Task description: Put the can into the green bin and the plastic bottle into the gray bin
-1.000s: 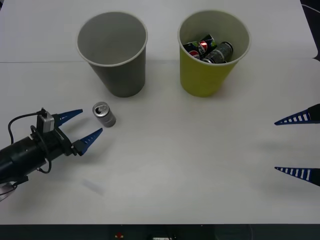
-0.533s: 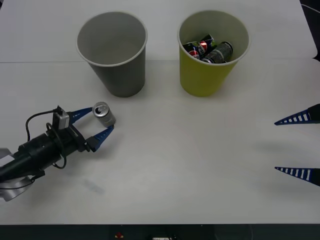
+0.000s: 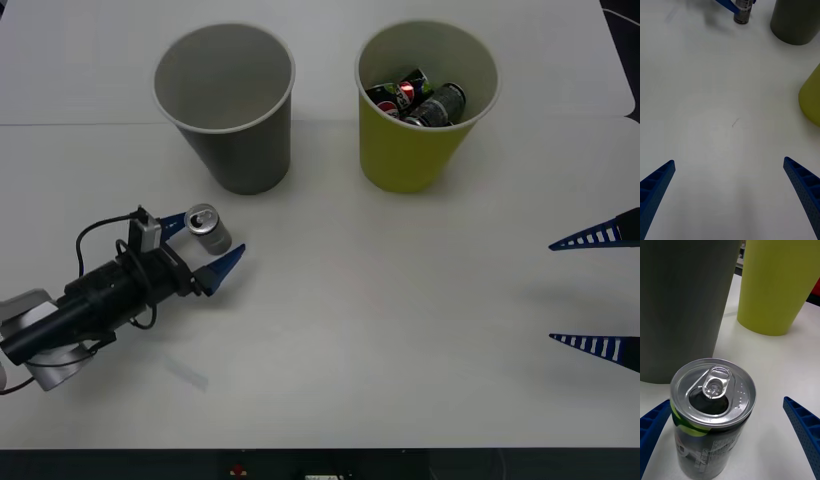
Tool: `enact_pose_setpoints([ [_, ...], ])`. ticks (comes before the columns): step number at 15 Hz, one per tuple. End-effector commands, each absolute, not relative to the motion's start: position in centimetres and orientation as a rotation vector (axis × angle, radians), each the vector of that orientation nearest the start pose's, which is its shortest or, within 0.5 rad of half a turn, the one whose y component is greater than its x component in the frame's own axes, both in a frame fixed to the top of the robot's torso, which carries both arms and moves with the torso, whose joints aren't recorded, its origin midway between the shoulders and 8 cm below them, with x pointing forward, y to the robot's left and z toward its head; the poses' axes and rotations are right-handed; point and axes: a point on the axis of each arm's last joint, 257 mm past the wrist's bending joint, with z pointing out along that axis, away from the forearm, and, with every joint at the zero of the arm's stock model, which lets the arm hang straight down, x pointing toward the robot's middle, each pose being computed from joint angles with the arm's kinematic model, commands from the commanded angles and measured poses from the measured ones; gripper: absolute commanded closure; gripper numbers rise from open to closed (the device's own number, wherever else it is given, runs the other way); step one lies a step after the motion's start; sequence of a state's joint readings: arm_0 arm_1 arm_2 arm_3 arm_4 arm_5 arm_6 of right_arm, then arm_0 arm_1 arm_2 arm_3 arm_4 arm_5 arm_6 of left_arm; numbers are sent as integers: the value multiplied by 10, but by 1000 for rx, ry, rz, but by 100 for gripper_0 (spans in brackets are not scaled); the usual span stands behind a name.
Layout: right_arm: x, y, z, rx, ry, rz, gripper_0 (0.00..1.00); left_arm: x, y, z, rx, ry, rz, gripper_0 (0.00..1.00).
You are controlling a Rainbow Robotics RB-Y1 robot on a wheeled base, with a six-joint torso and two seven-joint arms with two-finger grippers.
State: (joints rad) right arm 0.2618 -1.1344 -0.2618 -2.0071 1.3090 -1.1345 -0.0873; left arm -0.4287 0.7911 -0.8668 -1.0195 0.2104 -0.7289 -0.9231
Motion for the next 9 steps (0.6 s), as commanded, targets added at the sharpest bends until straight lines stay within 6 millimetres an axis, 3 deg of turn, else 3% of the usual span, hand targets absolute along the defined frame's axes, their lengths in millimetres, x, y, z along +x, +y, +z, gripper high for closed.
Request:
enact_pose_setpoints([
  [1, 341, -286, -167, -1634, 1596, 209, 0, 522, 192, -268, 648, 1515, -536, 25],
  [2, 341, -286, -167, -1634, 1596, 209, 0, 522, 192, -268, 653, 1512, -531, 100],
  [9, 341, -286, -167, -1634, 1596, 209, 0, 522, 193, -267, 667, 1504, -515, 100],
])
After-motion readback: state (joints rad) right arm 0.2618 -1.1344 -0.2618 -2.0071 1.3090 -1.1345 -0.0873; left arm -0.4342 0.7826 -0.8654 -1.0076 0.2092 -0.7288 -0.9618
